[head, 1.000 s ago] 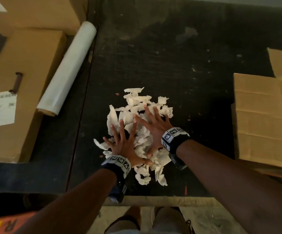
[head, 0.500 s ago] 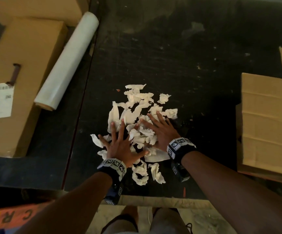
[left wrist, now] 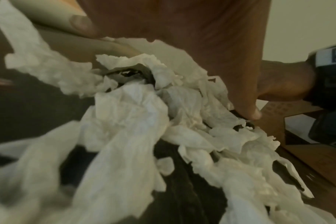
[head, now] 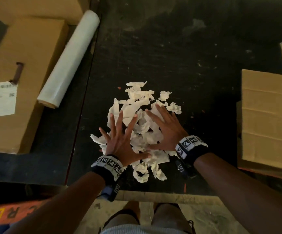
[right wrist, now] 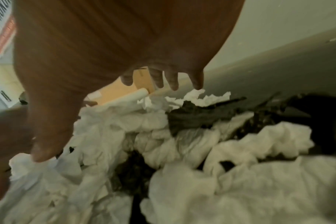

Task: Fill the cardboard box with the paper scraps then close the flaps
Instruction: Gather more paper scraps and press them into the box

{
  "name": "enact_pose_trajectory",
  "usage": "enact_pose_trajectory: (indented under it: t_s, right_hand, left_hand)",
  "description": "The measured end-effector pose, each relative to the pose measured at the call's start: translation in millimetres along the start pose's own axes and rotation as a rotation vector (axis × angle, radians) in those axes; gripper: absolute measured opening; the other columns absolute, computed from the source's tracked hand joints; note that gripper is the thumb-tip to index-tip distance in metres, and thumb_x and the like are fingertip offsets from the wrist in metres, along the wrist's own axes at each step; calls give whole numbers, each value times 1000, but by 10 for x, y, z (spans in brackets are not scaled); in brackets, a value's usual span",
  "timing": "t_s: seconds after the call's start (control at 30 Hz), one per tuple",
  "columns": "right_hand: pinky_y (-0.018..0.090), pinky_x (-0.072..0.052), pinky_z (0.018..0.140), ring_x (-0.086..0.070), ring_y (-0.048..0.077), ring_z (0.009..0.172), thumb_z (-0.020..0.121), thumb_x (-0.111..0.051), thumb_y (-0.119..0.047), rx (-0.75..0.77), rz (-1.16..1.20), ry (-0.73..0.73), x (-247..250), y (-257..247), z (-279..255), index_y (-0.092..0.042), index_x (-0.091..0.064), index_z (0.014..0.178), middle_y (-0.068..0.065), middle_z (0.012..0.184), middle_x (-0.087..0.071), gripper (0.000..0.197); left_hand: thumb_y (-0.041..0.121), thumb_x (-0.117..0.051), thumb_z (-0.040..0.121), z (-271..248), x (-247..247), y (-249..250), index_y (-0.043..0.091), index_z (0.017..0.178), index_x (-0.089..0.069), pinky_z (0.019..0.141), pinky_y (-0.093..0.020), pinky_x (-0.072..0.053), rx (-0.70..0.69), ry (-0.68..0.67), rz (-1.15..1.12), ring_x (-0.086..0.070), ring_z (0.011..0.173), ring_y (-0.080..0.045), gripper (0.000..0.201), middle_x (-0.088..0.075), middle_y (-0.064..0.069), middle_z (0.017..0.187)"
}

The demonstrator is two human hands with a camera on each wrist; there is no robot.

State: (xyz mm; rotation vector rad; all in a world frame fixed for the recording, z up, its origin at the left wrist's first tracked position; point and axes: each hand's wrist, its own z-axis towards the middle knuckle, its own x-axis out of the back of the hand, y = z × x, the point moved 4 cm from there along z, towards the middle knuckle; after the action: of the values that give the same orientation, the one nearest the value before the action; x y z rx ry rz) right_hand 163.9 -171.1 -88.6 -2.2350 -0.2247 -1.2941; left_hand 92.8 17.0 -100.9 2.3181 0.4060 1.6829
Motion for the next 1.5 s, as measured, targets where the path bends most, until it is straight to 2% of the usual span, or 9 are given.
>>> enact_pose_trajectory:
  t_s: [0.27, 0.4, 0.5, 0.63, 0.83, 1.1, 1.33, 1.43, 1.5]
  right_hand:
    - [84, -2, 106, 34, 43, 144, 38, -81, -83, 34, -167, -152, -183, 17, -14, -56, 28, 147, -3, 155, 47, 156]
    - [84, -3, 106, 34, 46, 143, 43, -77, -87, -24, -186, -191, -361, 39, 88, -58, 28, 146, -4, 154, 48, 150]
    - [82, -4, 108, 30, 46, 145, 48, -71, -90, -21, -175, -169, -377, 58, 89, -57, 27, 147, -4, 158, 43, 142]
    - [81, -9, 110, 20, 49, 148, 56, -76, -80, -24, -108, -112, -327, 20, 61, -57, 30, 145, -1, 163, 34, 140]
    - [82, -18, 107, 11, 55, 148, 66, -70, -79, 93, -166, -74, -351, -61, 33, -62, 22, 146, 6, 161, 38, 123]
    - [79, -10, 111, 17, 54, 147, 80, -57, -80, 159, -277, -129, -440, -5, 73, -66, 8, 147, 3, 164, 32, 95]
    - [74, -9, 116, 14, 49, 150, 83, -54, -75, 60, -258, -60, -501, -9, 110, -62, -1, 151, -1, 167, 21, 87]
    - [66, -11, 120, 14, 44, 151, 88, -45, -67, 38, -201, -50, -470, -10, 116, -53, -4, 156, -3, 168, 19, 81]
    - [59, -15, 122, 12, 40, 153, 92, -53, -58, 12, -167, -59, -476, 10, 113, -46, -8, 158, -4, 168, 16, 81]
  left_hand:
    - [101, -64, 29, 161, -213, -17, 57, 141, 37, 100, -89, 6, 71, -248, 61, 46, 136, -47, 158, 55, -2, 150]
    - [107, -54, 26, 209, -273, -57, 56, 143, 36, 100, -88, 7, 99, -272, 102, 46, 137, -46, 156, 55, -2, 150]
    - [107, -50, 36, 194, -270, -88, 56, 145, 33, 103, -87, 4, 74, -251, 107, 42, 141, -46, 146, 50, -2, 154]
    - [103, -54, 46, 171, -259, -126, 55, 148, 28, 106, -86, 1, 59, -209, 74, 35, 145, -43, 140, 40, 0, 161]
    - [104, -50, 46, 190, -255, -134, 52, 147, 33, 108, -83, 5, 52, -214, 76, 39, 144, -40, 141, 42, 2, 159]
    - [98, -58, 53, 180, -289, -157, 54, 150, 26, 111, -78, 9, 40, -138, 53, 38, 146, -35, 136, 35, 5, 163]
    - [77, -64, 72, 191, -339, -244, 48, 159, 3, 122, -63, 0, -33, -29, 32, 27, 151, -34, 114, 23, 2, 168]
    - [47, -77, 82, 189, -364, -274, 44, 160, -5, 125, -57, -5, -77, 6, -5, 20, 153, -33, 106, 19, 0, 169]
    - [25, -80, 82, 191, -376, -299, 44, 159, -10, 125, -51, -13, -81, 7, -21, 17, 154, -30, 107, 18, 3, 168]
